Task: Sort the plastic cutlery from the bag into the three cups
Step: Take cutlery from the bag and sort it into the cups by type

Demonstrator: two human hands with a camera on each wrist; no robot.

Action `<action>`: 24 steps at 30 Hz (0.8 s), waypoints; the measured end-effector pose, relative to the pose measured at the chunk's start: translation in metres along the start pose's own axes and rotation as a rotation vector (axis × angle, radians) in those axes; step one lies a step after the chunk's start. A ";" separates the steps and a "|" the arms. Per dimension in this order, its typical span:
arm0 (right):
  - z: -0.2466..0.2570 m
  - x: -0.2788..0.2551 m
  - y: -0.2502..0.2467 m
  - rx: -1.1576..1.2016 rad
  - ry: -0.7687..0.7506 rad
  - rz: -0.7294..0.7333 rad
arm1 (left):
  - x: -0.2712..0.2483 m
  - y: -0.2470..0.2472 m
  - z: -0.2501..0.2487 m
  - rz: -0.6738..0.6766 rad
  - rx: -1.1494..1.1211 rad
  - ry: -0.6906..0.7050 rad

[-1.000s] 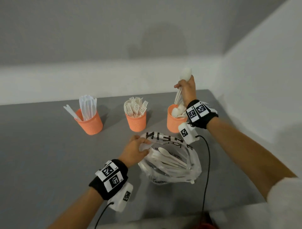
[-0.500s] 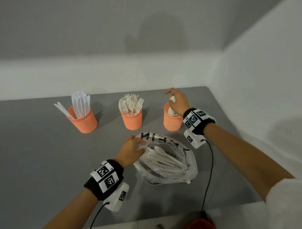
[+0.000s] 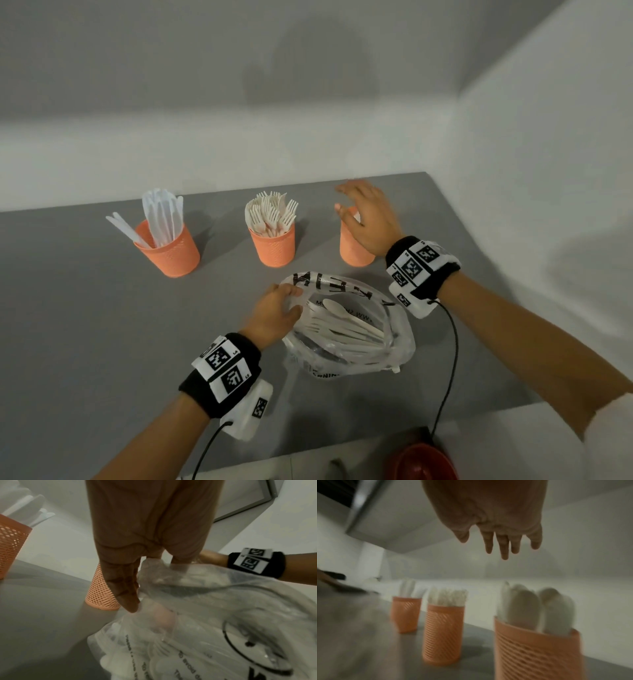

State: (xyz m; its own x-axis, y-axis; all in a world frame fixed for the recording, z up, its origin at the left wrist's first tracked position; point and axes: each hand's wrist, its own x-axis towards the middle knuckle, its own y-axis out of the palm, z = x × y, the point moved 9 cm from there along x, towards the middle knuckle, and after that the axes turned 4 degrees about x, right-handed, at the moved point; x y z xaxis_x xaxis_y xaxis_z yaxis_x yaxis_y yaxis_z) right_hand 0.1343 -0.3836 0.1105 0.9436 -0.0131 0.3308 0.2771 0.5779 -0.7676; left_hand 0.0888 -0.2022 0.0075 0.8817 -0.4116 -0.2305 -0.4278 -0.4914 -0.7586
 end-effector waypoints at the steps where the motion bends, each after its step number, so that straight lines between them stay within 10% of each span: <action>1: 0.017 -0.011 -0.006 0.134 -0.048 -0.036 | 0.001 0.000 0.000 0.007 0.012 -0.004; 4: 0.058 -0.052 0.009 0.330 -0.071 0.179 | 0.002 -0.004 -0.004 -0.002 0.038 0.006; 10: 0.015 -0.128 0.094 -0.169 0.173 0.775 | -0.006 -0.014 -0.019 -0.021 0.064 0.109; 15: -0.026 -0.136 0.122 -0.150 0.494 0.791 | -0.009 -0.011 -0.023 0.005 0.075 0.127; 24: -0.025 -0.131 0.149 0.058 0.605 0.675 | -0.009 -0.012 -0.016 -0.001 0.064 0.119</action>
State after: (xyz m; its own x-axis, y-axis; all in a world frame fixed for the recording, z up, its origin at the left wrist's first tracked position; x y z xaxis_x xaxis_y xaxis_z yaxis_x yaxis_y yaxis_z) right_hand 0.0563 -0.3160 -0.0609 0.8406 -0.0733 -0.5367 -0.3637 0.6578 -0.6595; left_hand 0.0827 -0.2045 0.0288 0.8506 -0.5014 -0.1583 -0.4099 -0.4438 -0.7969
